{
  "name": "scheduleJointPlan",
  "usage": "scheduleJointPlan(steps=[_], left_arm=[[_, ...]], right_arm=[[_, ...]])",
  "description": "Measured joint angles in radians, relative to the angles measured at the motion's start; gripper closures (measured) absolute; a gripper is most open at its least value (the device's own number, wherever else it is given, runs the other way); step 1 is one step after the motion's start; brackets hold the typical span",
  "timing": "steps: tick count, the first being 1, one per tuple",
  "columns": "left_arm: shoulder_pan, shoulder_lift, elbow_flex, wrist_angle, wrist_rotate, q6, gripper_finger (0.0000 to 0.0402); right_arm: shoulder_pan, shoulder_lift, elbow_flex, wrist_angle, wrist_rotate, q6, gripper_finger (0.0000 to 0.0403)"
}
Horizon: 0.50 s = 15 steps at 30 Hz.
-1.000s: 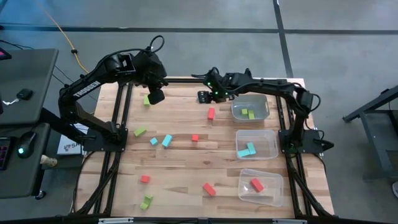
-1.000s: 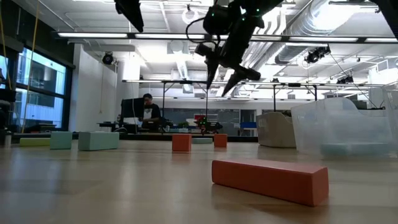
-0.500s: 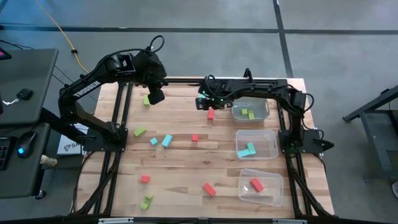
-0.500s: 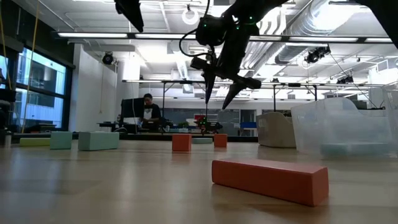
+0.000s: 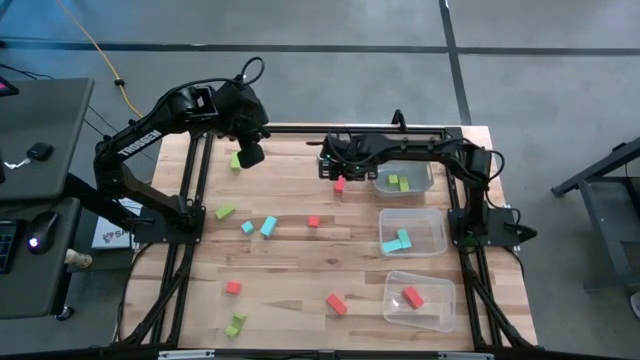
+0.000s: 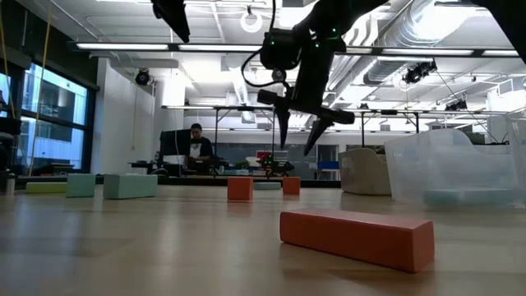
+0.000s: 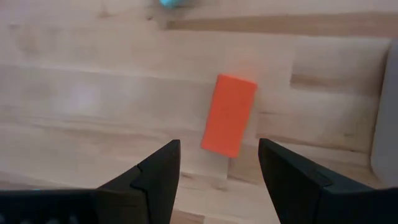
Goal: Sort & place blocks by color
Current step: Put the orange block into the bottom transparent bin
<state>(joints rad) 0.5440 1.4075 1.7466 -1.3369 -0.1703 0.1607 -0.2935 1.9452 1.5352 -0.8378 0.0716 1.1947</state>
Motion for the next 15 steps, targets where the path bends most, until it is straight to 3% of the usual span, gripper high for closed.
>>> scheduleJointPlan(steps=[15], left_arm=[[0.0, 0.0, 0.0, 0.0, 0.0, 0.026, 0.0316]], right_arm=[[0.013, 0.045, -0.033, 0.123, -0.066, 0.061, 0.0197]])
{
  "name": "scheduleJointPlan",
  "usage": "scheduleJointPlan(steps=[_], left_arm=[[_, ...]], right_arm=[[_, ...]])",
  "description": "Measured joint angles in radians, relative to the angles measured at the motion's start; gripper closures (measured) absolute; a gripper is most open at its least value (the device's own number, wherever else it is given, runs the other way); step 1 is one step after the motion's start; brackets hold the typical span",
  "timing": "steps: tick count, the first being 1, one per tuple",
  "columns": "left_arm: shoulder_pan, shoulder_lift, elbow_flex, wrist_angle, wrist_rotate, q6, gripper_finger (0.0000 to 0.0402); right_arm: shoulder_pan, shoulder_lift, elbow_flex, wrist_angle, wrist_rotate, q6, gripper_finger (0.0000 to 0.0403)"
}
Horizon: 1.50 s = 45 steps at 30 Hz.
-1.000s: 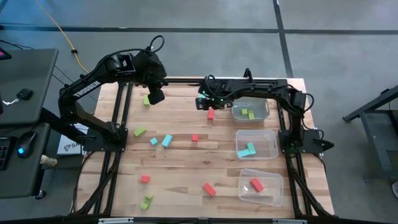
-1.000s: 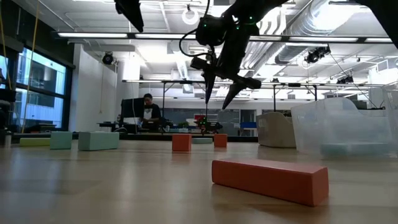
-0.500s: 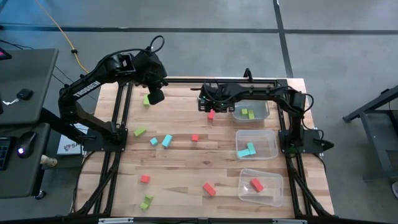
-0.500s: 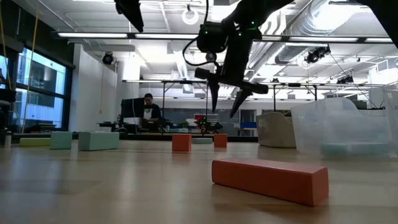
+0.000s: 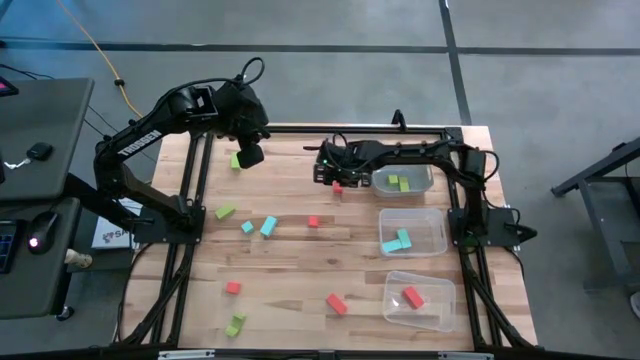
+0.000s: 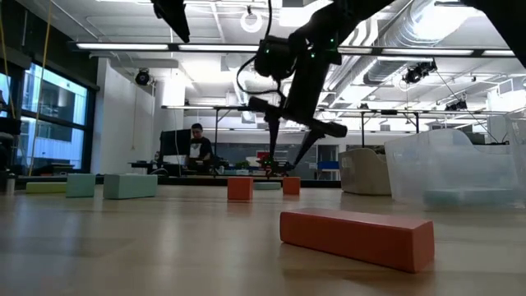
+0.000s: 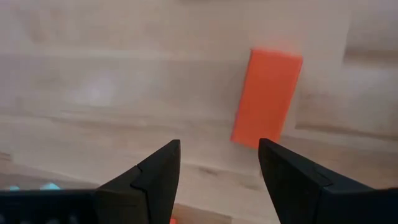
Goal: Sort & place blocks by color
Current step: Put the orange block into the bottom transparent bin
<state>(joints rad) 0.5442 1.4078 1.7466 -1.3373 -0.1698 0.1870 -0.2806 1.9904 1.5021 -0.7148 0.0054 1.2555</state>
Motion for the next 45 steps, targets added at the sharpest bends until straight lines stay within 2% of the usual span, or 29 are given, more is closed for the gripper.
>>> scheduleJointPlan(steps=[26, 36, 45], left_arm=[[0.0, 0.0, 0.0, 0.0, 0.001, 0.01, 0.0316], [0.0, 0.0, 0.0, -0.001, 0.001, 0.017, 0.0316], [0.0, 0.0, 0.0, -0.001, 0.002, 0.028, 0.0316]], right_arm=[[-0.011, 0.023, 0.0, -0.052, 0.018, -0.005, 0.0197], [-0.011, 0.074, 0.0, -0.037, -0.006, -0.006, 0.0197], [-0.029, 0.082, 0.0, -0.027, 0.03, -0.007, 0.0209]])
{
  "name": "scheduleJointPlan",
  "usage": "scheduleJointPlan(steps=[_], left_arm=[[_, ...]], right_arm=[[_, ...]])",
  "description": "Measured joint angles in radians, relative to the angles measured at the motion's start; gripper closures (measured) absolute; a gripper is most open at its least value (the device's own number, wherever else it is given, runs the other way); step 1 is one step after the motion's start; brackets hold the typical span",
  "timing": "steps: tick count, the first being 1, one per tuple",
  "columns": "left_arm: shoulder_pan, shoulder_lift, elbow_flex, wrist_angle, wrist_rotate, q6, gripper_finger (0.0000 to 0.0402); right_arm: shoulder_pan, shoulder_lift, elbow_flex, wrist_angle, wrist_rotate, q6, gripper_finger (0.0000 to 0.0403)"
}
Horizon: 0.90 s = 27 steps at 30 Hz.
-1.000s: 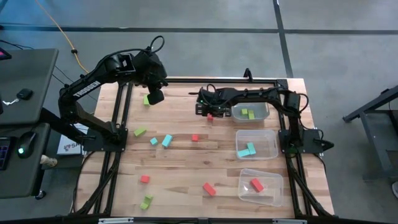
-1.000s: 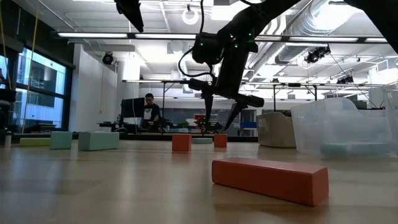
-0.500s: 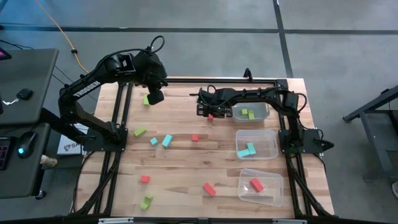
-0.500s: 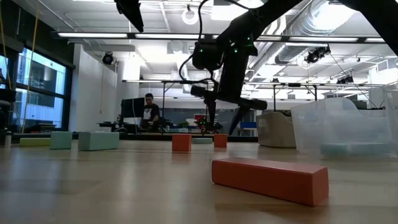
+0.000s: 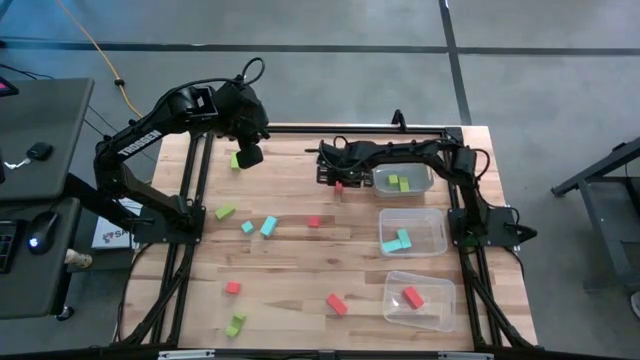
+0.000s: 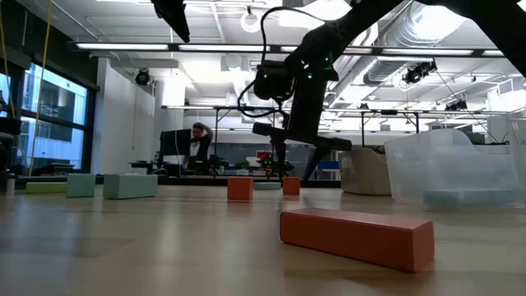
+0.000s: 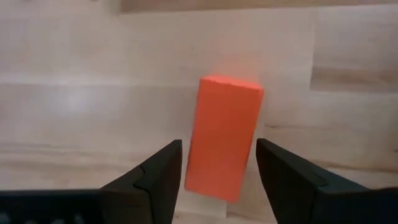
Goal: Sort & place blocks by color
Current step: Put the orange block into the bottom transparent bin
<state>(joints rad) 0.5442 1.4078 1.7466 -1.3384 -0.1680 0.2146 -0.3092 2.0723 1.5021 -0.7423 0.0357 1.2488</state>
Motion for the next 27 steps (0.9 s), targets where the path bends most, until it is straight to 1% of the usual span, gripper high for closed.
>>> scheduleJointPlan(steps=[8, 14, 22, 27], left_arm=[[0.0, 0.0, 0.0, -0.002, 0.0, 0.016, 0.0316], [0.0, 0.0, 0.0, -0.003, 0.0, 0.017, 0.0316], [0.0, 0.0, 0.0, -0.004, 0.0, 0.016, 0.0316], [0.0, 0.0, 0.0, -0.004, 0.0, 0.014, 0.0316]], right_arm=[[-0.003, 0.015, 0.0, 0.016, -0.02, -0.036, 0.0251], [-0.002, 0.013, 0.002, 0.015, -0.038, -0.086, 0.0292], [0.011, 0.011, 0.003, 0.013, -0.073, -0.188, 0.0292], [0.046, -0.025, 0.002, 0.004, -0.082, -0.237, 0.0292]])
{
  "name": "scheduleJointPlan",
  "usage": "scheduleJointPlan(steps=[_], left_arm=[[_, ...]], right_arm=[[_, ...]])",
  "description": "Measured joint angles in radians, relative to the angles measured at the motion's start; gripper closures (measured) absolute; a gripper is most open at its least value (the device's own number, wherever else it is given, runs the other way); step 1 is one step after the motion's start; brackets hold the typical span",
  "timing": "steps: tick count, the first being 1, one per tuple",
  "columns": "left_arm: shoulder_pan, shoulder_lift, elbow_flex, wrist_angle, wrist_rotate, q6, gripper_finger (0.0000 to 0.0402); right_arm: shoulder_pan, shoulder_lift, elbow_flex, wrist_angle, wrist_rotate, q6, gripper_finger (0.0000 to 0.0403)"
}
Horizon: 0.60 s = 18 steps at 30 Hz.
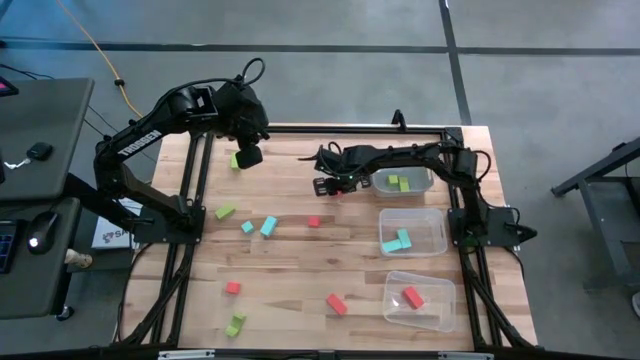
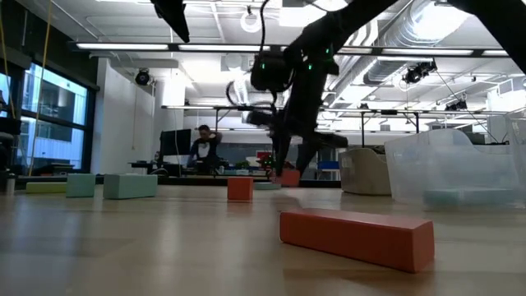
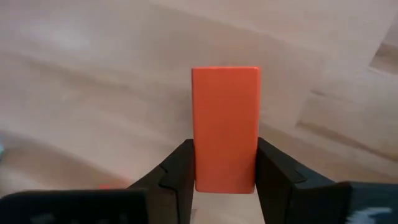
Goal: Sort & place blocks by color
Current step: Put the orange block into the bottom transparent bin
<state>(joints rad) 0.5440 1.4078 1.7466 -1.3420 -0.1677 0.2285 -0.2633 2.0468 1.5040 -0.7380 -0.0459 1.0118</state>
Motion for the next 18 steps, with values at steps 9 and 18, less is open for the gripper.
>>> scheduleJointPlan(steps=[9, 18], left_arm=[[0.0, 0.0, 0.0, -0.001, 0.0, -0.02, 0.0316], [0.0, 0.0, 0.0, -0.001, 0.0, -0.087, 0.0316]], right_arm=[[0.092, -0.124, 0.0, -0.019, 0.056, -0.05, 0.0292], [0.174, -0.278, 0.0, -0.105, 0.112, -0.125, 0.0292]])
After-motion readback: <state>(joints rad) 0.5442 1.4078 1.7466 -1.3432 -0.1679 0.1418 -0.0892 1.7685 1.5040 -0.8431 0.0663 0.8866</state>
